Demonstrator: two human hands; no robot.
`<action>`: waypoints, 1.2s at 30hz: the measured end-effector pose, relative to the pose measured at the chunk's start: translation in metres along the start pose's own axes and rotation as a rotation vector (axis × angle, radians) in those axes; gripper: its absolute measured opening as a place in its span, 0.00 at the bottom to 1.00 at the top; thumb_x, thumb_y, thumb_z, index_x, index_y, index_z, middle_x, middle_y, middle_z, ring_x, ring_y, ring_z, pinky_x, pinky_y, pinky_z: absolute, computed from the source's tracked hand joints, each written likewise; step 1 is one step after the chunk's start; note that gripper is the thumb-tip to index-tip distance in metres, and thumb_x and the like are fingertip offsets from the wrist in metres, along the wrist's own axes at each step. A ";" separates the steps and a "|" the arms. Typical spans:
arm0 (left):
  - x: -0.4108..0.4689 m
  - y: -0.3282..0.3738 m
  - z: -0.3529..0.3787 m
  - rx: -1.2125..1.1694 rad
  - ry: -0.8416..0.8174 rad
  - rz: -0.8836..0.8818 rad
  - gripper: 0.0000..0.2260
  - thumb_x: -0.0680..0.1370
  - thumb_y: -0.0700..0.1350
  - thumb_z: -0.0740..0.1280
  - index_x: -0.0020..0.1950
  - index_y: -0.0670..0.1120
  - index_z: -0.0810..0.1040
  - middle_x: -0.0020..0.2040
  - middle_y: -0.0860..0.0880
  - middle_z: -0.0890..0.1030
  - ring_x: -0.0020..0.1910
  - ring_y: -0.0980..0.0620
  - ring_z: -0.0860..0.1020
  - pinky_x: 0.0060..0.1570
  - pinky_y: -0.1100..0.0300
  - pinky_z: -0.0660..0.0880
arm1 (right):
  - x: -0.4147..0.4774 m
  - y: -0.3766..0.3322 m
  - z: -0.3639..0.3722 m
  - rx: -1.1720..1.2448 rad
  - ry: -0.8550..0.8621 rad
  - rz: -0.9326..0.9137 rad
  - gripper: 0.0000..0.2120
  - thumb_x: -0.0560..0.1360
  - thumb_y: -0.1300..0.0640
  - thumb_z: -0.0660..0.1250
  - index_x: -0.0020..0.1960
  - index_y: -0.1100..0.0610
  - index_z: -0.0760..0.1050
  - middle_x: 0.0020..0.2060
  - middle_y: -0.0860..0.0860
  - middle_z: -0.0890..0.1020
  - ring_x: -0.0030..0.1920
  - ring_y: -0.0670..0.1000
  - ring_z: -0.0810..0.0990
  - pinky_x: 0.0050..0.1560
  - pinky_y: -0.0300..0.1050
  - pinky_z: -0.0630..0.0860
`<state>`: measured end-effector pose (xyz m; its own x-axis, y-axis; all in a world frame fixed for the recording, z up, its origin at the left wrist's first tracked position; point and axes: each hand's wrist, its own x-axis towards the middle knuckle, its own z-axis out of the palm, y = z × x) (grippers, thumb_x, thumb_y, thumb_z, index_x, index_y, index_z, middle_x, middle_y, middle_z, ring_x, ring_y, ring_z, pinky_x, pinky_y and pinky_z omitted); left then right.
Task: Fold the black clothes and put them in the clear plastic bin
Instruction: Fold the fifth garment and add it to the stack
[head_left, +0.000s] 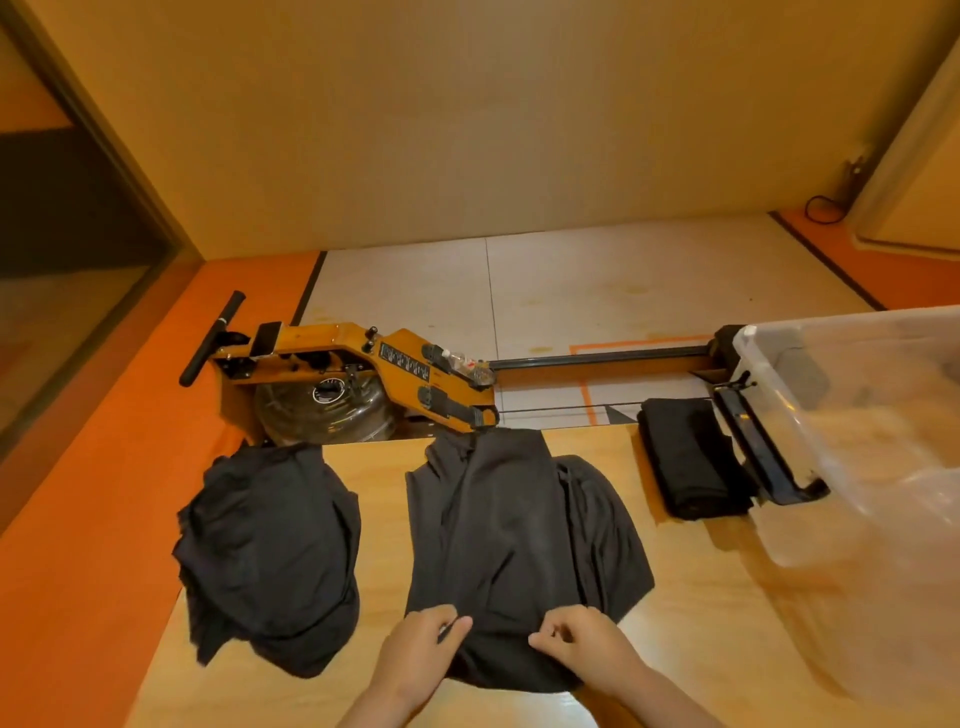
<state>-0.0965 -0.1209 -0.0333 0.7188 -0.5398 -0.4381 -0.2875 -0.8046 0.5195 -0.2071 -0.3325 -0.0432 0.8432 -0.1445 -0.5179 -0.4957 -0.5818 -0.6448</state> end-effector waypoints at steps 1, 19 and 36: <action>-0.002 0.000 0.002 0.005 0.006 -0.010 0.19 0.81 0.59 0.58 0.36 0.49 0.62 0.33 0.48 0.68 0.34 0.54 0.68 0.34 0.55 0.59 | -0.001 -0.001 0.002 0.003 -0.003 0.007 0.16 0.75 0.40 0.66 0.33 0.46 0.72 0.33 0.47 0.78 0.37 0.44 0.78 0.36 0.35 0.68; 0.043 0.011 0.023 0.016 0.240 0.200 0.10 0.79 0.44 0.66 0.59 0.47 0.74 0.59 0.53 0.72 0.61 0.54 0.68 0.58 0.67 0.65 | 0.043 0.000 0.019 -0.537 0.295 -0.112 0.28 0.82 0.48 0.53 0.78 0.57 0.54 0.78 0.53 0.56 0.78 0.54 0.49 0.76 0.46 0.39; 0.081 0.023 -0.019 -0.529 0.359 -0.345 0.15 0.80 0.49 0.66 0.63 0.44 0.70 0.55 0.49 0.79 0.52 0.48 0.77 0.46 0.57 0.70 | 0.092 -0.055 -0.042 -0.325 0.534 -0.116 0.31 0.80 0.47 0.61 0.78 0.58 0.56 0.76 0.53 0.60 0.77 0.52 0.55 0.75 0.46 0.51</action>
<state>-0.0329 -0.1788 -0.0428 0.9029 -0.0897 -0.4205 0.2722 -0.6377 0.7206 -0.0939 -0.3476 -0.0317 0.9167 -0.3964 -0.0492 -0.3772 -0.8186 -0.4331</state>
